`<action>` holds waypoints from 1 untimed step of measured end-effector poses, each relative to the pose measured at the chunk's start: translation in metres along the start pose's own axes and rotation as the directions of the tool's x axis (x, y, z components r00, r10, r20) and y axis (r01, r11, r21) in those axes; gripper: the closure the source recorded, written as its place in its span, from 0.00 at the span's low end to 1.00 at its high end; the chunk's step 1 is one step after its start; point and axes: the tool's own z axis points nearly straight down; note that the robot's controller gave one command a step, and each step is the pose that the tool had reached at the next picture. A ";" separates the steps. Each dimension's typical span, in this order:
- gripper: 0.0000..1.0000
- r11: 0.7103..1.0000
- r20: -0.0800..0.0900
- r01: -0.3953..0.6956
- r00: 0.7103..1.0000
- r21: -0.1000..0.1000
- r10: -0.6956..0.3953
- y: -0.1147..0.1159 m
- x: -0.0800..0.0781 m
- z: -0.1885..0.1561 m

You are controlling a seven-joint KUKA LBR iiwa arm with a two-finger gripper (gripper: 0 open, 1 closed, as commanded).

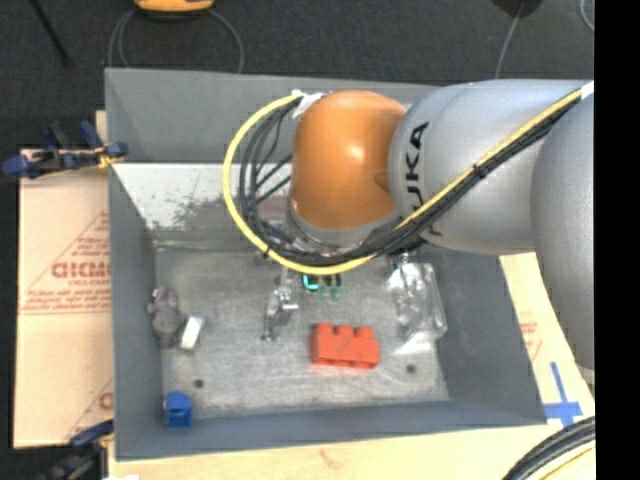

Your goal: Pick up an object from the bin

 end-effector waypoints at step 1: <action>0.00 0.990 0.001 0.139 0.990 0.004 -0.139 -0.081 0.003 0.092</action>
Offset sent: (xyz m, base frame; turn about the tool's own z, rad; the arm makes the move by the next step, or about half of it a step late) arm -0.0027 -0.0762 -0.0887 -0.1451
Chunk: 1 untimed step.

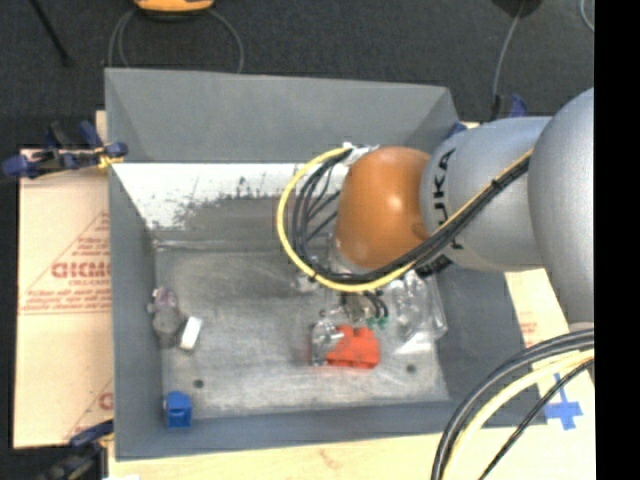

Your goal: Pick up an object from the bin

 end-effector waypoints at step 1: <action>0.00 0.995 0.012 0.095 0.995 -0.001 -0.095 -0.033 0.048 0.021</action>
Offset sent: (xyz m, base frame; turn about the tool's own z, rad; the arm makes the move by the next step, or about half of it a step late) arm -0.0438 -0.0373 -0.0225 -0.0984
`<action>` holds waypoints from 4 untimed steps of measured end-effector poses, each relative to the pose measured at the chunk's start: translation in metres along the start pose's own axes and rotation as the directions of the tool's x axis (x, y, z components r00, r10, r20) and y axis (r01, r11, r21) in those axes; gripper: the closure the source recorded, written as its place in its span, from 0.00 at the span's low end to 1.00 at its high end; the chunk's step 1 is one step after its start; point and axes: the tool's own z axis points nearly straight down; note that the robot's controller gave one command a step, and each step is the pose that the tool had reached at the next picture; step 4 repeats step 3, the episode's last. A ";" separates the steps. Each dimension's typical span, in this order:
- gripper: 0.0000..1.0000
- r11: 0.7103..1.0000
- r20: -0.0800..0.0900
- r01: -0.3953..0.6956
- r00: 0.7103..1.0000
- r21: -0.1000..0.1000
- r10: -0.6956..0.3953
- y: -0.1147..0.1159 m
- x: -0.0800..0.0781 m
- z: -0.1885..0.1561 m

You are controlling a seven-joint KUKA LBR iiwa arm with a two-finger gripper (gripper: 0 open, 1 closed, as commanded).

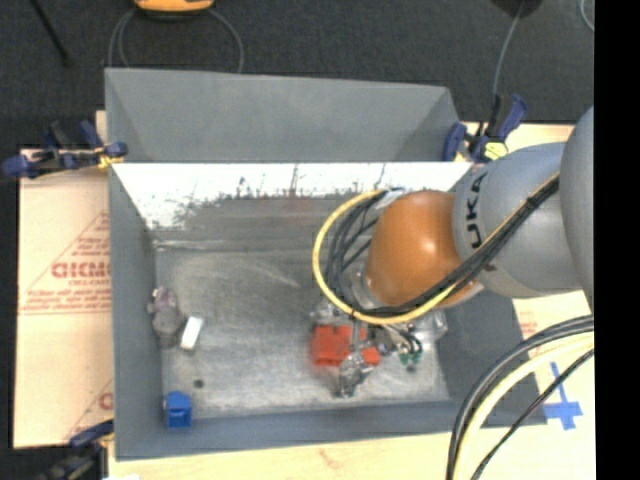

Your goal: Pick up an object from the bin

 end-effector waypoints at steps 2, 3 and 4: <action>1.00 0.985 0.002 0.174 0.985 0.007 -0.174 -0.149 -0.034 -0.116; 1.00 0.860 0.001 0.510 0.860 0.003 -0.510 -0.137 -0.057 -0.226; 1.00 0.860 0.001 0.510 0.860 0.003 -0.510 -0.137 -0.057 -0.226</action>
Offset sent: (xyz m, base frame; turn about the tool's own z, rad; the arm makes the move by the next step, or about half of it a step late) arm 0.0000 0.0000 0.0000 0.0000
